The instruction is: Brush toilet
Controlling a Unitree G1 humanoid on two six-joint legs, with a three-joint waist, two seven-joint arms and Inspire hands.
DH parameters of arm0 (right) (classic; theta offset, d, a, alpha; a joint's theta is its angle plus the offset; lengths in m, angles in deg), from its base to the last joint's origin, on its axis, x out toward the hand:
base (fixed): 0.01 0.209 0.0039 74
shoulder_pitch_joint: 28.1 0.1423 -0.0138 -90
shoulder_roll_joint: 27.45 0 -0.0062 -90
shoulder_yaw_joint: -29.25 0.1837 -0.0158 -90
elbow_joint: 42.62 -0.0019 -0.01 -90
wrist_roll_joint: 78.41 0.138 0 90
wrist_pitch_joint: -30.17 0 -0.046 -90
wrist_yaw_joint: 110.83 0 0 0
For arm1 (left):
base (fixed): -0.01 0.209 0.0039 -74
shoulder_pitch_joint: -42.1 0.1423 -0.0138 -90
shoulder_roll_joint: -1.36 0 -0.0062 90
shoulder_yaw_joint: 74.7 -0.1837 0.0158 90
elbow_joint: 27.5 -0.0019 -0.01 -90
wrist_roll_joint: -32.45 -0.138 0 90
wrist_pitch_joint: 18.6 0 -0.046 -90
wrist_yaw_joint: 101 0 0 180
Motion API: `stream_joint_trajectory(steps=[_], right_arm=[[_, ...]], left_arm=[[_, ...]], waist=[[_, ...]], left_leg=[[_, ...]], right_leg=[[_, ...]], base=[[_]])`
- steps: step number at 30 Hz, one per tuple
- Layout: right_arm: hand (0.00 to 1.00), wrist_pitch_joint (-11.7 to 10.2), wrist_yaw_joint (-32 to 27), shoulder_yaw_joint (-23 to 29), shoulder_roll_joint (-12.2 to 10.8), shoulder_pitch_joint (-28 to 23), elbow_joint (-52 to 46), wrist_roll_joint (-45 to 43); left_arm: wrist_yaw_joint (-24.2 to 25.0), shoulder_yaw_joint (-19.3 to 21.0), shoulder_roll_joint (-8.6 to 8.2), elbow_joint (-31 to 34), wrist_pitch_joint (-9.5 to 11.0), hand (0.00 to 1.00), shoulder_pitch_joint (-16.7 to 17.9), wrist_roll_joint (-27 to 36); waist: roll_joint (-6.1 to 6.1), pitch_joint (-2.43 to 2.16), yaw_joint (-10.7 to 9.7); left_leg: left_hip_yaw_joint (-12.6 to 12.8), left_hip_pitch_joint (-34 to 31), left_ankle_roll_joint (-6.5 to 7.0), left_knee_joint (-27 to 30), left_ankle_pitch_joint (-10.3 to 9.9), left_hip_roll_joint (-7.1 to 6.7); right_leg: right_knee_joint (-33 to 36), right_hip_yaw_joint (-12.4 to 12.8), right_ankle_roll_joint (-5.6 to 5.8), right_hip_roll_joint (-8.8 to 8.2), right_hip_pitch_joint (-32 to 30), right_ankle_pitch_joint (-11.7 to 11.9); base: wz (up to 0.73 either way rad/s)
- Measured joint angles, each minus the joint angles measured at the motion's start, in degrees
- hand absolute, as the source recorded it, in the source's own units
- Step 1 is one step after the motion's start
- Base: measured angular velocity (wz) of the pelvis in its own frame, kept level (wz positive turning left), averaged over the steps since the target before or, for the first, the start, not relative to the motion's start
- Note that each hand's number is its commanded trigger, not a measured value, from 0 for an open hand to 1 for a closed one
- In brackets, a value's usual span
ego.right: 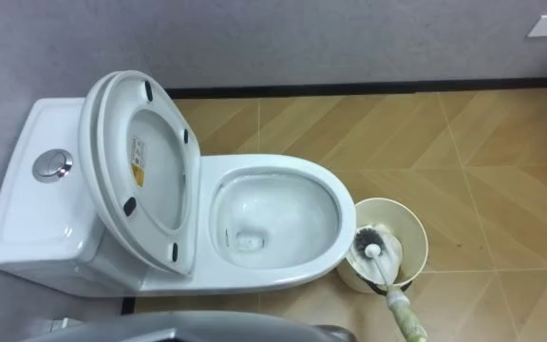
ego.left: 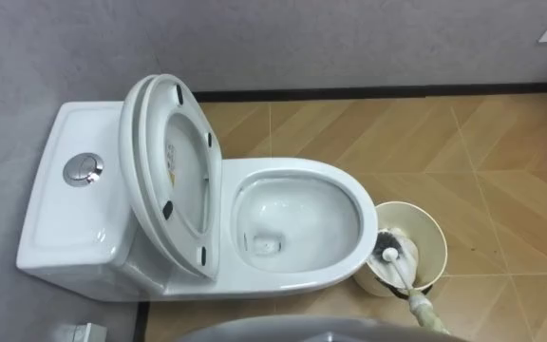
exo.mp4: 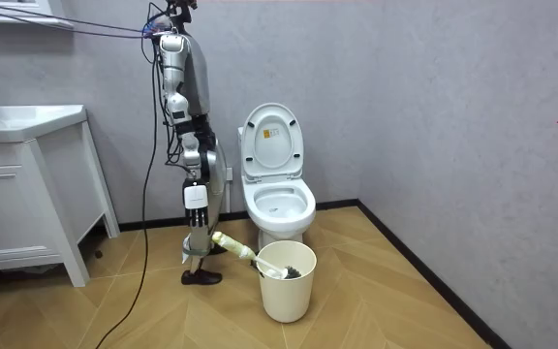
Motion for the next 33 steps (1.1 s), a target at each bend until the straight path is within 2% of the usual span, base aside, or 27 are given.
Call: stream_joint_trajectory(steps=[10,15,18,24,29,33], right_arm=[[0.0,0.2,0.0,0.0,0.0,0.0,0.1,-0.9],[0.0,0.4,-1.2,0.4,-0.1,0.1,1.4,3.2],[0.0,0.6,-3.6,3.3,-0.6,-0.2,1.5,7.1],[0.0,0.7,-9.3,8.4,-0.7,-1.2,3.9,22.7],[0.0,0.1,-13.5,18.6,-0.7,-3.3,3.6,33.3],[0.0,-1.0,-16.2,23.8,-0.6,-3.7,3.6,40.7]], left_arm=[[0.0,0.0,-0.04,0.1,-0.2,0.0,0.4,0.0],[-0.1,0.1,-0.2,0.0,-0.5,0.0,0.5,0.0],[-0.2,1.5,-0.47,0.0,-0.5,0.0,0.6,0.0],[-1.6,2.7,-1.17,0.2,-0.6,0.0,1.2,0.0],[-2.4,8.1,-1.55,0.6,-0.5,0.0,2.6,0.0],[-2.6,11.7,-1.48,0.6,0.1,0.0,2.5,0.0]], waist=[[0.15,-0.01,0.1],[0.17,-0.03,0.0],[0.14,-0.01,-0.1],[0.14,-0.02,-1.1],[-0.08,-0.06,-3.6],[-0.12,-0.06,-4.1]], left_leg=[[0.0,-0.1,-0.01,0.0,0.0,0.0],[-0.1,0.0,0.0,0.0,0.0,-0.17],[-0.1,0.0,0.0,0.0,0.0,-0.16],[-0.1,0.0,0.0,-0.1,0.0,-0.21],[-0.1,0.1,0.01,0.0,0.0,-0.24],[-0.1,0.2,0.01,0.0,0.0,-0.21]], right_leg=[[-0.1,0.0,-0.02,0.03,0.0,0.0],[0.0,0.0,0.0,-0.03,0.1,0.0],[-0.1,0.0,0.02,-0.05,0.1,-0.1],[-0.1,0.0,0.04,-0.07,0.1,-0.1],[-0.1,0.0,0.04,-0.06,0.2,-0.1],[-0.1,0.1,0.05,-0.07,0.2,-0.1]], base=[[0.0],[0.0],[0.0],[0.0],[0.0],[0.0]])
